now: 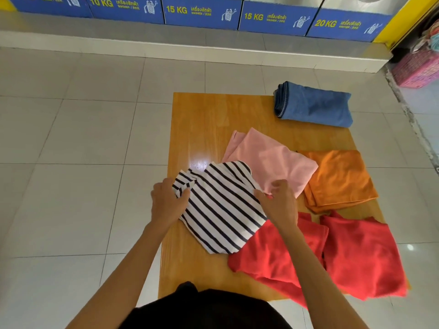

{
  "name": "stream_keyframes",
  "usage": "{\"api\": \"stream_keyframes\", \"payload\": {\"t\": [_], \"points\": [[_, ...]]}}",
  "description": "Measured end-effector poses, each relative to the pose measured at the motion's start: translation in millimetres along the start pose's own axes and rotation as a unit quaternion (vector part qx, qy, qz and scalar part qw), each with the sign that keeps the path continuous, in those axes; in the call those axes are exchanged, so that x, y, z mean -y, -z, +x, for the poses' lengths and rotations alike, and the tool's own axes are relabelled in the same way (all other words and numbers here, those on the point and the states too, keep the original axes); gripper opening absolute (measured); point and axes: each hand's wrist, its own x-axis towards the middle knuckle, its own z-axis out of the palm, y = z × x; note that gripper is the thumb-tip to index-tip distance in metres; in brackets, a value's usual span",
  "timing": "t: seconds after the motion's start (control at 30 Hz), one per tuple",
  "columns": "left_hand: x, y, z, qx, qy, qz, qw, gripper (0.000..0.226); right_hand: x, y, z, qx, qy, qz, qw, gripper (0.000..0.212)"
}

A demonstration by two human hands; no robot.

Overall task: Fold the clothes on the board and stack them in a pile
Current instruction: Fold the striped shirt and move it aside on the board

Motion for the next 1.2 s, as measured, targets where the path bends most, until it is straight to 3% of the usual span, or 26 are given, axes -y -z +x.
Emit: {"api": "stream_keyframes", "payload": {"t": [0.07, 0.17, 0.27, 0.4, 0.47, 0.57, 0.67, 0.83, 0.93, 1.2], "points": [[-10.3, -10.2, 7.5, 0.025, -0.010, -0.011, 1.000, 0.058, -19.6, -0.1, -27.1, -0.015, -0.092, 0.040, 0.995, 0.067], [-24.7, -22.9, 14.2, 0.079, -0.003, -0.023, 0.997, 0.072, -38.2, -11.6, -53.1, 0.110, -0.192, 0.154, 0.963, 0.066], [-34.3, -32.8, 16.1, 0.133, 0.041, -0.046, 0.989, 0.088, -33.7, -21.0, -58.5, 0.178, -0.170, 0.218, 0.944, 0.049], [-38.2, -28.1, 16.0, 0.214, 0.105, -0.147, 0.960, 0.084, -10.7, -20.1, -53.4, 0.127, -0.108, 0.256, 0.952, 0.038], [-35.5, -17.6, 12.6, 0.265, 0.126, -0.207, 0.933, 0.072, 5.4, -11.4, -48.6, 0.101, -0.112, 0.328, 0.933, 0.025], [-24.8, -1.7, 10.0, 0.286, 0.155, -0.312, 0.893, 0.072, 29.3, 2.3, -35.5, 0.105, -0.124, 0.393, 0.905, 0.024], [-20.7, 16.8, 16.0, 0.267, 0.140, -0.381, 0.874, 0.057, 50.9, 10.3, -12.2, 0.120, -0.101, 0.386, 0.909, 0.031], [-41.0, 49.9, 58.9, 0.200, 0.064, -0.342, 0.916, 0.064, 106.1, 7.4, 51.7, 0.178, -0.029, 0.386, 0.905, 0.041], [-68.5, 61.9, 98.1, 0.128, 0.031, -0.317, 0.939, 0.048, 141.9, 0.9, 103.7, 0.177, -0.004, 0.388, 0.905, 0.039], [-121.8, 44.0, 205.1, -0.047, 0.020, -0.298, 0.953, 0.008, 197.1, -41.5, 240.1, 0.190, 0.042, 0.333, 0.923, 0.044]]}}
